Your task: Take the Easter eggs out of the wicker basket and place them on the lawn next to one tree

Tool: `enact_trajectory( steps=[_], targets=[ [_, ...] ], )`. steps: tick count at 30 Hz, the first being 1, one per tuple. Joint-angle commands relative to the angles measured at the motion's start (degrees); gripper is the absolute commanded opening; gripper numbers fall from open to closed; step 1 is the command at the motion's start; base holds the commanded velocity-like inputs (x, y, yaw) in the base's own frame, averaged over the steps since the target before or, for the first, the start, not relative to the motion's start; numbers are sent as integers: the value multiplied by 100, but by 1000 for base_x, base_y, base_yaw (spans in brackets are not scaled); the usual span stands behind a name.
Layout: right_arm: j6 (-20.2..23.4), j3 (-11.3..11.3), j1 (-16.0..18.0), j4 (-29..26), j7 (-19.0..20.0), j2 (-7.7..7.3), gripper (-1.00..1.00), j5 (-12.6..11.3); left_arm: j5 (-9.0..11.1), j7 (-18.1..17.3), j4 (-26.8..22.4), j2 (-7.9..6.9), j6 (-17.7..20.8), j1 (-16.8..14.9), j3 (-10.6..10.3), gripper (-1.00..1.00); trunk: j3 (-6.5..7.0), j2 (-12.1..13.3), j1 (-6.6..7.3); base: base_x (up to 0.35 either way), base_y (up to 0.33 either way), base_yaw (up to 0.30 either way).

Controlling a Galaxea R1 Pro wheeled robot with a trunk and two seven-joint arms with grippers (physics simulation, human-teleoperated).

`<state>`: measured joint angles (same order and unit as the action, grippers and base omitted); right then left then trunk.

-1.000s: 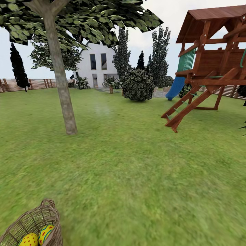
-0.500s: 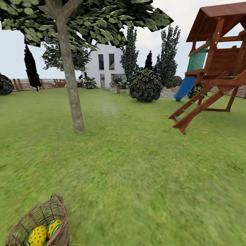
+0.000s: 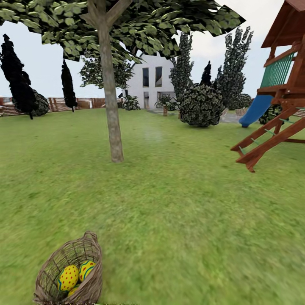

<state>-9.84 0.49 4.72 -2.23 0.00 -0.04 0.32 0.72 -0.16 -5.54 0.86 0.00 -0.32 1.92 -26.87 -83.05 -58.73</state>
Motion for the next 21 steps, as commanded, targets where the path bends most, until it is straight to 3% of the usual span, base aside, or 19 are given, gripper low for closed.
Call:
enact_trajectory(
  steps=[1, 21],
  targets=[
    [-18, 4, 2, 3, 0, -2, 100, 3, 7, -2, 0, 2, 0, -3, 19, 100, -6, -3, 0, 0, 0, 295],
    [-25, -5, 2, -6, -9, -13, 100, -5, 7, -1, 0, 2, 0, -4, 19, 100, -37, -3, 0, 0, 0, 284]
  ],
)
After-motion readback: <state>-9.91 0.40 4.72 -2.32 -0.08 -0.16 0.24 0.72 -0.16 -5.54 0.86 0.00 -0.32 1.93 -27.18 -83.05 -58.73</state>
